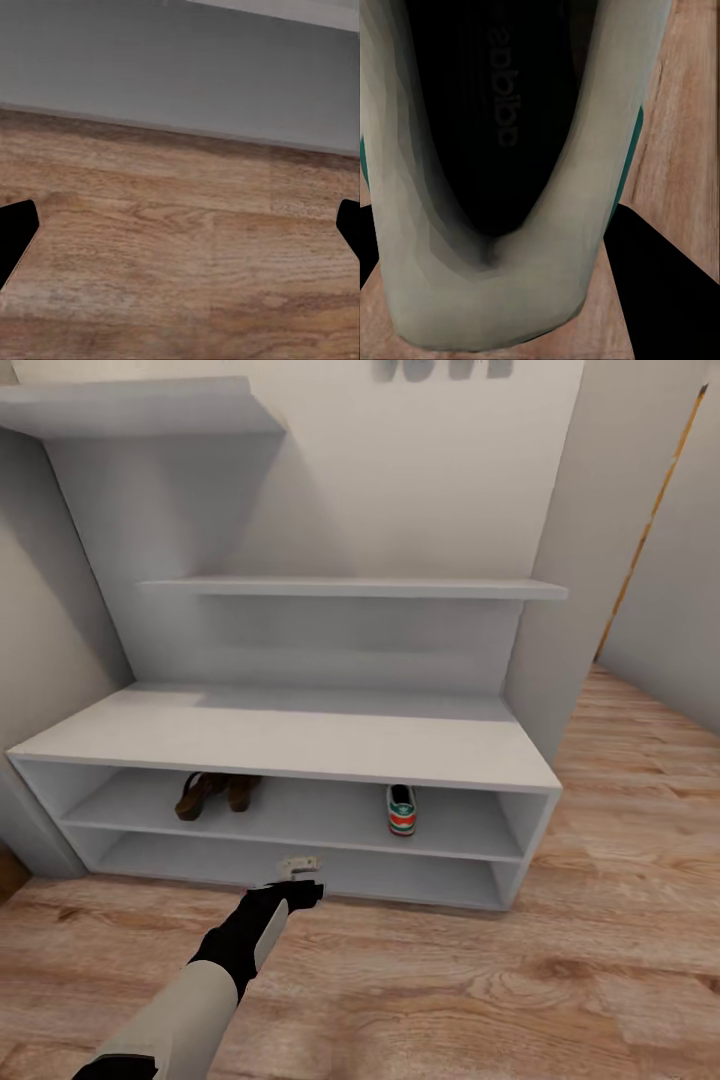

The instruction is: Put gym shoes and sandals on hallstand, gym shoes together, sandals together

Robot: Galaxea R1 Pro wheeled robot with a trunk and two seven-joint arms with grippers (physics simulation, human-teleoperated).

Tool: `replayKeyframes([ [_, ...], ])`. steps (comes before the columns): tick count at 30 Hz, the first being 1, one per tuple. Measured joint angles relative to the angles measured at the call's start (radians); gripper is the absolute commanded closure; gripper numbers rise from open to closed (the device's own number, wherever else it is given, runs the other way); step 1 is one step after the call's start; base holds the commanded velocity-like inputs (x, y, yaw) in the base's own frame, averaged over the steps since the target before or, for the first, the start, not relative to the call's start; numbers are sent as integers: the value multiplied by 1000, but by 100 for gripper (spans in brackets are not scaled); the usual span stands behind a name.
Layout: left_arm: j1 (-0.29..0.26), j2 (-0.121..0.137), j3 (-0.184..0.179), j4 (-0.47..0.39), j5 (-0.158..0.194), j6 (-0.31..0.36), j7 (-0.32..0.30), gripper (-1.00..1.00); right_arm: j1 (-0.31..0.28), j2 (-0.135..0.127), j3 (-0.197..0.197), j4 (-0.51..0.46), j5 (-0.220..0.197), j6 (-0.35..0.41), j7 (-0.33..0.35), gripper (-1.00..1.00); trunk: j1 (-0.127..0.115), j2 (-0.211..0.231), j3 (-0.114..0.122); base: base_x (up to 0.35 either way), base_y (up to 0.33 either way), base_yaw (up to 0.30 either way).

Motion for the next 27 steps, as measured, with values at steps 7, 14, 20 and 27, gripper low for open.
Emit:
replayKeyframes([
  [7,0,0,0,0,-1,0,0,-100,0,0,0,0,0,0,0,100,0,0,0,-253,246,0],
  [14,0,0,0,0,-1,0,0,-100,0,0,0,-1,0,0,0,100,0,0,0,-270,238,0],
  [20,0,0,1,0,-1,-1,0,-100,0,0,0,0,0,0,0,100,0,0,0,-204,261,0],
  [27,0,0,0,0,-1,-1,0,-100,0,0,0,0,0,0,0,100,0,0,0,-29,316,0],
])
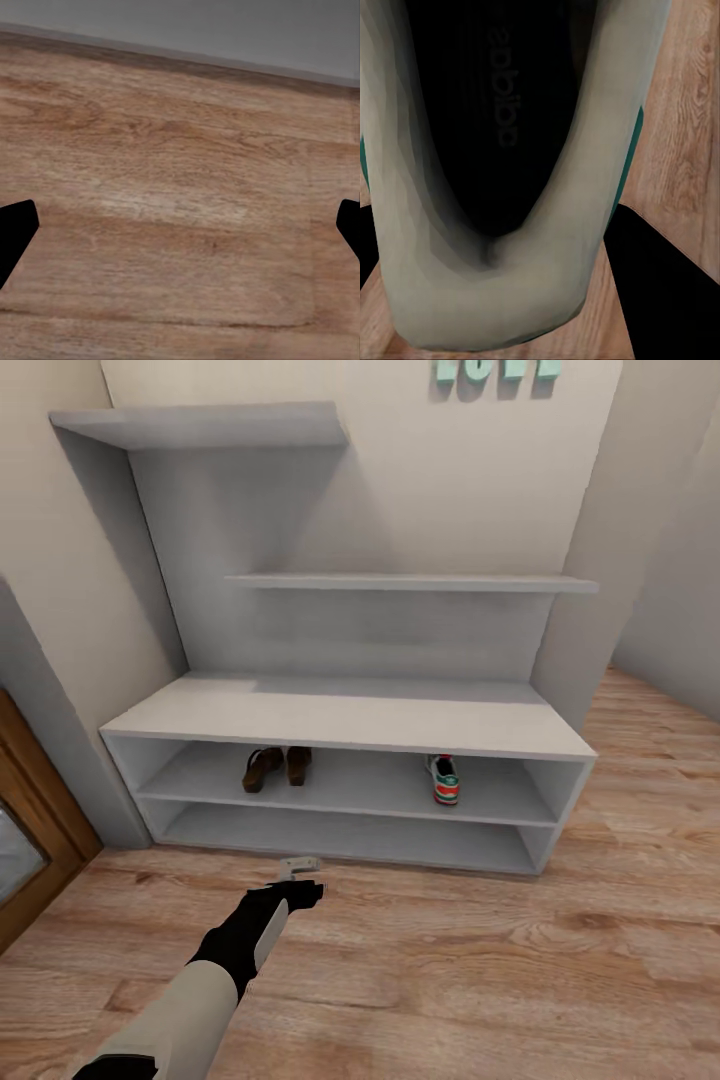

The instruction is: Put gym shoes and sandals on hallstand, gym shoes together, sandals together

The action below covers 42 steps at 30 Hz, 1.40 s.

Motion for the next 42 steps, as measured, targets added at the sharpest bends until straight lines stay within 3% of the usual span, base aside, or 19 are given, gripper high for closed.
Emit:
replayKeyframes([
  [16,0,0,0,0,1,0,0,-100,0,0,0,0,0,0,0,100,0,0,0,-35,326,0],
  [26,0,0,0,0,1,0,0,-100,0,0,0,0,0,0,0,100,0,0,0,-201,261,-40],
  [42,4,0,0,0,0,-7,0,-100,0,0,0,-1,1,1,-1,100,0,0,0,-60,49,-54],
])
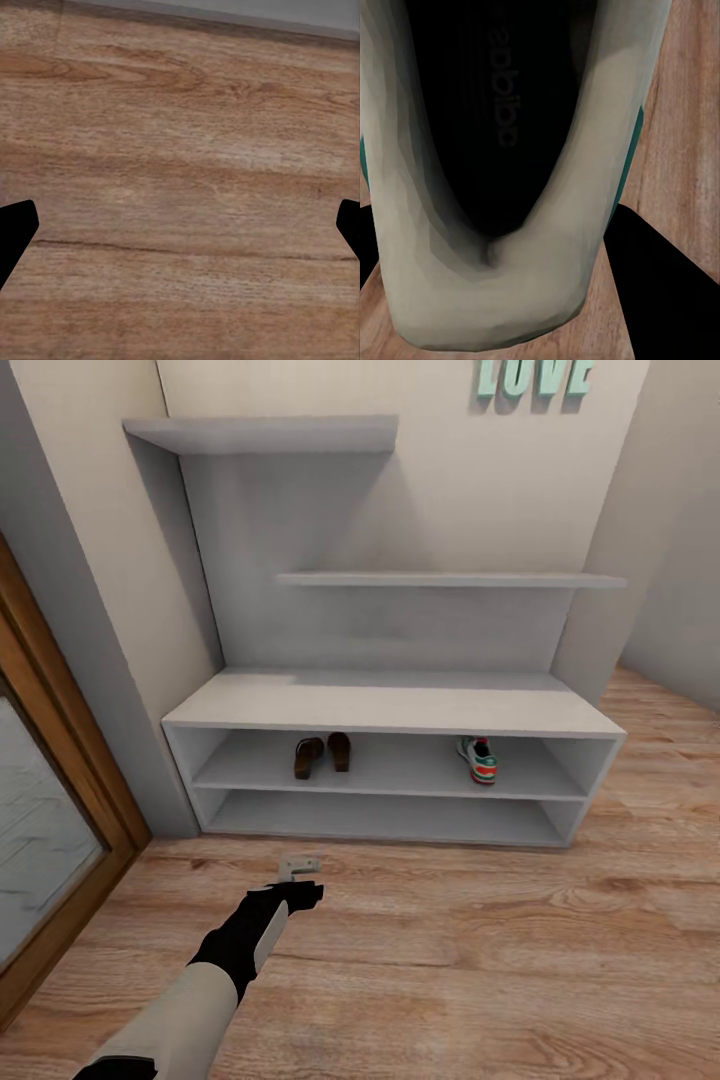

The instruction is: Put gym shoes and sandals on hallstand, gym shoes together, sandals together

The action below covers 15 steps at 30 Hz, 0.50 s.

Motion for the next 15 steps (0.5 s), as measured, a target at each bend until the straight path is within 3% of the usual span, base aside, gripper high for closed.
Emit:
replayKeyframes([
  [9,0,0,-1,-1,0,0,1,-100,0,0,0,-1,0,1,0,100,0,0,0,0,-155,0],
  [15,1,0,0,-1,1,0,1,-100,0,0,0,0,0,0,1,100,0,0,0,0,-52,0],
])
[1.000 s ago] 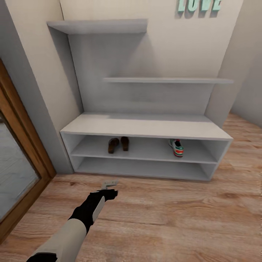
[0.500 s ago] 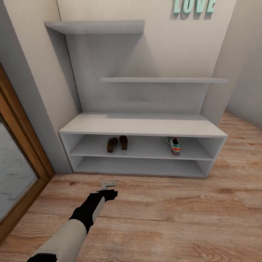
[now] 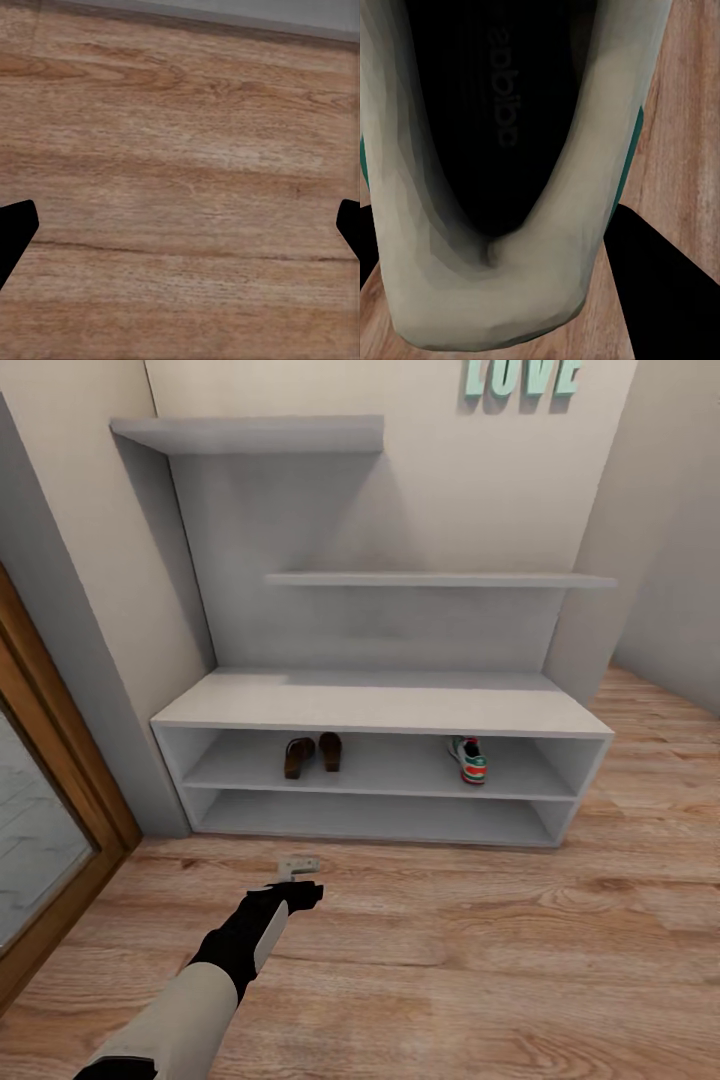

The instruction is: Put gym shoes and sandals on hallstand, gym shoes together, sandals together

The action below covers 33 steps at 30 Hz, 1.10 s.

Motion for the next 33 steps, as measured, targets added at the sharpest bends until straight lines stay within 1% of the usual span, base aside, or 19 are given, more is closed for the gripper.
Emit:
replayKeyframes([
  [3,1,0,0,0,-1,-1,0,-100,0,0,0,0,0,0,0,100,0,0,0,0,-9,0],
  [4,2,18,1,1,0,-152,-60,-100,0,0,1,1,-1,1,1,100,0,0,0,0,0,0],
  [6,2,31,1,1,0,-189,-117,-100,0,1,1,3,-1,1,1,100,0,0,0,0,0,0],
  [8,3,57,2,1,-1,-229,-262,-100,0,1,2,5,-1,1,1,100,0,0,0,0,0,0],
  [10,3,118,3,1,-1,-279,-517,-100,0,7,9,8,-4,1,2,100,0,0,0,0,0,0],
  [12,3,154,3,0,1,-306,-654,-100,0,14,22,8,-5,1,2,100,0,0,0,0,0,0],
  [13,3,195,5,-1,3,-357,-854,-100,0,28,66,9,-17,1,5,100,0,0,0,0,0,0],
  [16,4,233,6,0,8,-421,-1100,-100,0,56,170,8,-13,5,4,100,0,0,0,0,0,0],
  [19,18,251,6,0,6,-482,-1357,-100,0,122,403,7,-32,6,7,100,0,0,0,0,0,0],
  [20,22,252,7,0,6,-490,-1392,-100,0,137,451,7,-29,7,6,100,0,0,0,0,0,0],
  [21,30,255,7,-1,6,-503,-1449,-100,-1,162,536,7,-10,9,5,100,0,0,0,0,0,0],
  [22,34,257,8,0,5,-510,-1474,-100,0,193,589,7,-34,7,6,100,0,0,0,0,0,0],
  [24,48,271,8,0,5,-533,-1538,-100,0,255,755,6,-39,7,6,100,0,0,0,0,0,0],
  [25,60,285,9,1,4,-551,-1560,-100,0,308,850,4,-23,9,5,100,0,0,0,0,0,0],
  [28,86,306,8,3,4,-582,-1576,-100,0,424,965,2,-31,10,4,100,0,0,0,0,0,0],
  [29,91,309,8,4,4,-588,-1578,-100,0,448,979,2,-30,11,4,100,0,0,0,0,0,0],
  [30,99,313,8,8,4,-603,-1580,-100,0,486,998,1,-12,16,3,100,0,0,0,0,0,0],
  [31,107,316,8,14,3,-619,-1582,-100,0,534,1012,1,-29,19,3,100,0,0,0,0,0,0],
  [33,112,318,8,18,2,-635,-1584,-100,0,562,1020,1,-14,23,2,100,0,0,0,0,0,0],
])
